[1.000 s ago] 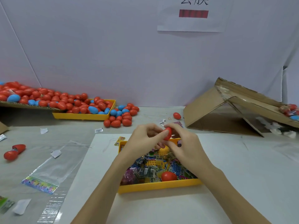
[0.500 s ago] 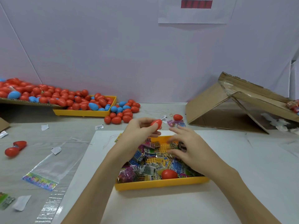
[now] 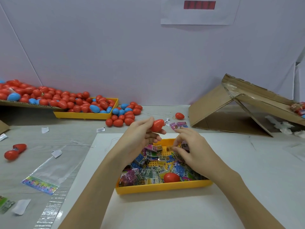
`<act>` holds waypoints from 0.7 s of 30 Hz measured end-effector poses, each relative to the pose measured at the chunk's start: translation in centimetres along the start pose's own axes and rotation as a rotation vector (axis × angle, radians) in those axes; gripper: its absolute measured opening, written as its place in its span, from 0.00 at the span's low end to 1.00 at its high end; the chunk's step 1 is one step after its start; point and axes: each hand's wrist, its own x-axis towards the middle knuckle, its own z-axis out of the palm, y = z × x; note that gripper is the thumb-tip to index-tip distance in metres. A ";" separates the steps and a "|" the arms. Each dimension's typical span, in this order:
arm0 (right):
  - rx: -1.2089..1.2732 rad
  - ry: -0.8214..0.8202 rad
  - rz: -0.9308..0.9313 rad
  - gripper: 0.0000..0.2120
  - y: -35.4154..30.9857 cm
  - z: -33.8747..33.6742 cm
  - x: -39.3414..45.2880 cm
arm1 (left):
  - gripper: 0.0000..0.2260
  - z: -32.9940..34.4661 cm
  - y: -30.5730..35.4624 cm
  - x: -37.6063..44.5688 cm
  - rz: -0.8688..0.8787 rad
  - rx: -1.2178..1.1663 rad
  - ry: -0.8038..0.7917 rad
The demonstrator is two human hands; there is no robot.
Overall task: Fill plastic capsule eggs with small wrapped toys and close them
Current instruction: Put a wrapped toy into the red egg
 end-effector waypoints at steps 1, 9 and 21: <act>0.057 0.042 -0.003 0.02 -0.1 -0.1 -0.1 | 0.15 -0.1 0.0 0.0 0.003 0.015 0.009; 0.603 0.199 0.077 0.03 -0.4 -1.4 -0.2 | 0.10 -0.4 -0.1 -0.2 0.014 0.035 -0.009; 0.494 0.241 0.115 0.07 0.2 -0.7 -0.1 | 0.16 -1.6 0.2 -0.2 0.046 0.228 -0.068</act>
